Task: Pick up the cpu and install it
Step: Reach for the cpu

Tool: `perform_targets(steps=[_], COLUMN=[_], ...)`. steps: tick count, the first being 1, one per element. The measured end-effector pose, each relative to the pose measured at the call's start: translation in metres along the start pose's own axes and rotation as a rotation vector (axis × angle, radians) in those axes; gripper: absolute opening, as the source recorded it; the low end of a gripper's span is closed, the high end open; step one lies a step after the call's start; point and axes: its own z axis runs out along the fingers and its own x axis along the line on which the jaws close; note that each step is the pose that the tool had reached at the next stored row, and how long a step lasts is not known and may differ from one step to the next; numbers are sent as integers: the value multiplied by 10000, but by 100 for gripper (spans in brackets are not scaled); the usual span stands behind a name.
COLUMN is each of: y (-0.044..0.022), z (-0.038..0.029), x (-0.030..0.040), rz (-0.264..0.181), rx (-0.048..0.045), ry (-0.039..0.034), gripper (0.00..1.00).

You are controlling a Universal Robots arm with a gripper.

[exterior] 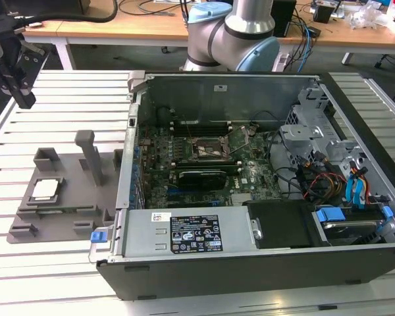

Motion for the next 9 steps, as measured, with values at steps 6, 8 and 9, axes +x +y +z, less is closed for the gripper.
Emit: perform_targets(steps=[6,8,9], y=[-8,-11,-11], z=[-3,-4,-4], x=[113,146,148], rz=[0,0,-2], rx=[0,0,0], ry=[0,0,0], gripper=[11,11,11])
